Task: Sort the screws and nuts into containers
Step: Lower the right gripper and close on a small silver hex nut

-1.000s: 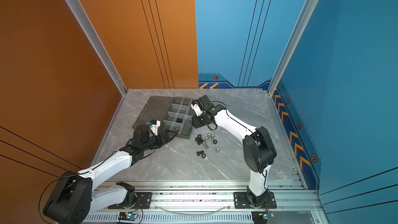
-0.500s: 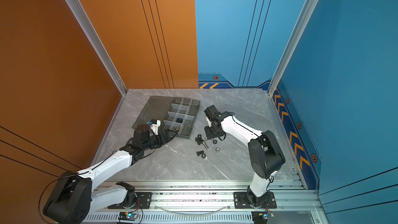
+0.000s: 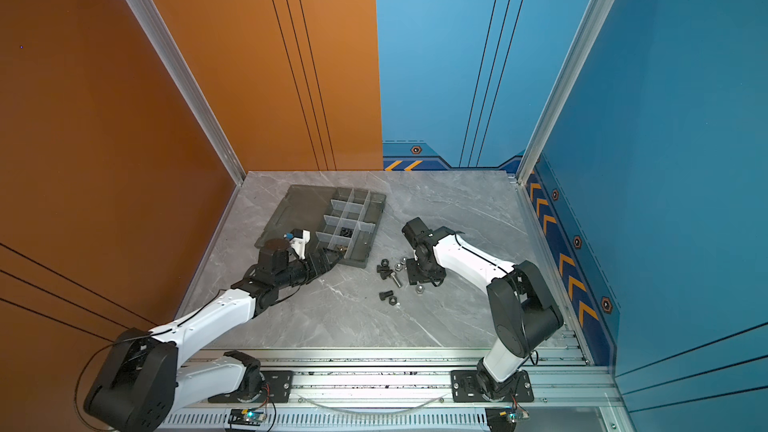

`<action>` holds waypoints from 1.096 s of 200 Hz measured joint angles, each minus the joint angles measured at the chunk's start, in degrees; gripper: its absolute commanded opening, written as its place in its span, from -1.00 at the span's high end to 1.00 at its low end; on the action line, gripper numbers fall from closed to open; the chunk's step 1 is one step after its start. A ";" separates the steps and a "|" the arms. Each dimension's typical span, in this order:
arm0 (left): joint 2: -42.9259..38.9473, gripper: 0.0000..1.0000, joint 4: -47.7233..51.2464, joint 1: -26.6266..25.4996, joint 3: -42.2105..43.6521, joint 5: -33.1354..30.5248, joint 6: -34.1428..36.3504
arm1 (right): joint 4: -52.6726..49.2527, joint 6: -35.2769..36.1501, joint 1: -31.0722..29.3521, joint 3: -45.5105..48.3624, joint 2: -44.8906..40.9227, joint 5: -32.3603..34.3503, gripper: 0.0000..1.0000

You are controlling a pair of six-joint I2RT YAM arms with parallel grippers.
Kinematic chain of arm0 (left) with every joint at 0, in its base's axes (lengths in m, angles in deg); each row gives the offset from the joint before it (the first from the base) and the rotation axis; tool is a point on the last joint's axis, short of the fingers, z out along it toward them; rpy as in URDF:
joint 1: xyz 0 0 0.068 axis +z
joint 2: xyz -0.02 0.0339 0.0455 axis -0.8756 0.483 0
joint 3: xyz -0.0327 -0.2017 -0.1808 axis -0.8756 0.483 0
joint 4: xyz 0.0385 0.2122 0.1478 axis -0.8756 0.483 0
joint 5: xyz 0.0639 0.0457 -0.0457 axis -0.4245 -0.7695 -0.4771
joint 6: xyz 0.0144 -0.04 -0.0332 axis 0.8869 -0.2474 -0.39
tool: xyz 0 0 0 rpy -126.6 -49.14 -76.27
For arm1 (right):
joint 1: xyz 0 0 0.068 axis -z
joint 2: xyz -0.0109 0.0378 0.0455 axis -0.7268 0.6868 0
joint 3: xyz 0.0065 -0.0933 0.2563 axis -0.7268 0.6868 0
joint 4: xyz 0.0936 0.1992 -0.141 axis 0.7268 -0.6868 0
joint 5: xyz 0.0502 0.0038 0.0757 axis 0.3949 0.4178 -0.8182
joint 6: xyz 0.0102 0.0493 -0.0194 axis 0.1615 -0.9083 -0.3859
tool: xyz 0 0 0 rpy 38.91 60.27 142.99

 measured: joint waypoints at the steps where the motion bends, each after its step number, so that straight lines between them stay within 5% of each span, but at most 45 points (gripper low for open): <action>1: 0.02 -0.95 -0.02 0.00 -0.02 -0.02 0.00 | 0.00 -0.11 0.00 0.09 0.00 -0.02 -0.12; 219: 1.38 -0.95 -0.07 -0.59 -0.74 0.00 0.00 | 4.13 -3.45 -0.11 3.32 4.33 -3.02 -0.05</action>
